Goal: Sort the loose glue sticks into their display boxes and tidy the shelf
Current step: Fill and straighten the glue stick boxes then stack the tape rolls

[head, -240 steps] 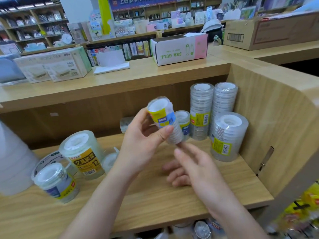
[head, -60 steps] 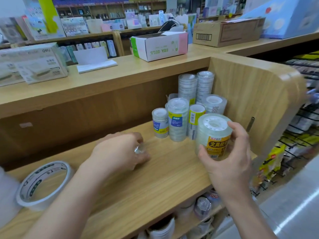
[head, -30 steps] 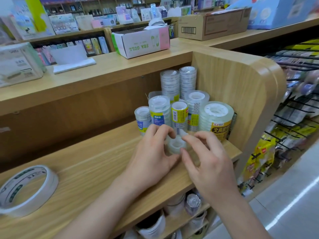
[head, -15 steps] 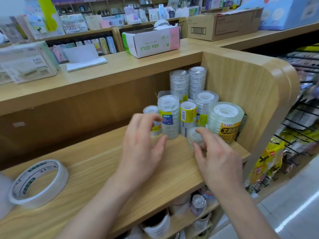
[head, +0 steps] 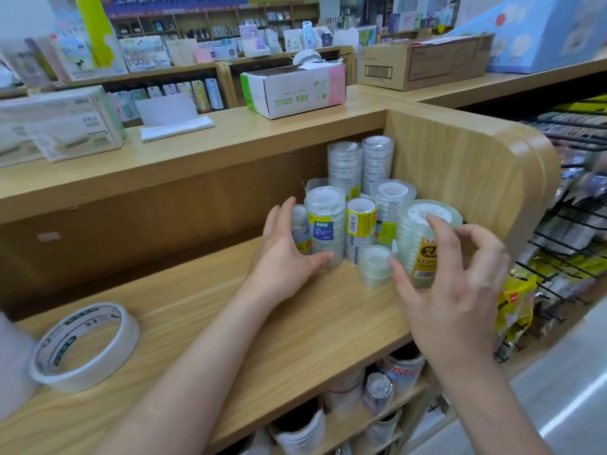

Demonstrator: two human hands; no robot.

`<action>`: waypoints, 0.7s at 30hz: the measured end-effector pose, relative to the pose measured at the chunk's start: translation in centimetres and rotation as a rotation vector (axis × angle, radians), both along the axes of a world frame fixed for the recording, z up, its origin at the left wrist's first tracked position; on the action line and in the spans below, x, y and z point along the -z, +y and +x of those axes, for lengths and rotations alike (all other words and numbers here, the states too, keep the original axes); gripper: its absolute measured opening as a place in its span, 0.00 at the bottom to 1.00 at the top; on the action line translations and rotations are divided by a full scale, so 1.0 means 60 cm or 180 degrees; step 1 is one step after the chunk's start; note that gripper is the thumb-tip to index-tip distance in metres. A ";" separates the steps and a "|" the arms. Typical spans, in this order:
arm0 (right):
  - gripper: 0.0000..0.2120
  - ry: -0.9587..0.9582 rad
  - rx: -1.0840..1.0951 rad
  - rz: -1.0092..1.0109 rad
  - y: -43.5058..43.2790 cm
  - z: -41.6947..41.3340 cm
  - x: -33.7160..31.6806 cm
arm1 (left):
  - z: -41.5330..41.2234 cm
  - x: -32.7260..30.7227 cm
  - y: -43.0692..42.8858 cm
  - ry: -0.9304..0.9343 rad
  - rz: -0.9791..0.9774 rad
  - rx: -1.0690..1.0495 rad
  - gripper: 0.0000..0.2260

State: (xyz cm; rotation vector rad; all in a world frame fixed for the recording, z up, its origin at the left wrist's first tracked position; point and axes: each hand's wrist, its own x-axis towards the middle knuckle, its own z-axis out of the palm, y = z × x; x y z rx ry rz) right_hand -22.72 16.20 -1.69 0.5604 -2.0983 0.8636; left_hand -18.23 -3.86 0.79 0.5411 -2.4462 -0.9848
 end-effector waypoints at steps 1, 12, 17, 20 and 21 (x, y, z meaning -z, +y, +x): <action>0.24 0.0056 0.0012 -0.0021 -0.002 0.005 -0.001 | 0.012 -0.007 0.002 0.0028 -0.0044 0.0012 0.46; 0.18 -0.0415 -0.2003 -0.0064 -0.134 0.132 -0.006 | 0.318 -0.017 -0.062 -0.1168 -0.2148 -0.1639 0.17; 0.16 -0.0697 -0.2485 0.0315 -0.179 0.190 0.000 | 0.376 -0.011 -0.091 -0.1816 -0.2059 -0.1786 0.15; 0.16 -0.0876 -0.2674 0.0561 -0.199 0.213 0.003 | 0.388 -0.004 -0.099 -0.1547 -0.1997 -0.1553 0.13; 0.18 -0.0960 -0.2749 0.0636 -0.205 0.221 0.003 | 0.393 0.002 -0.102 -0.1287 -0.1887 -0.1460 0.11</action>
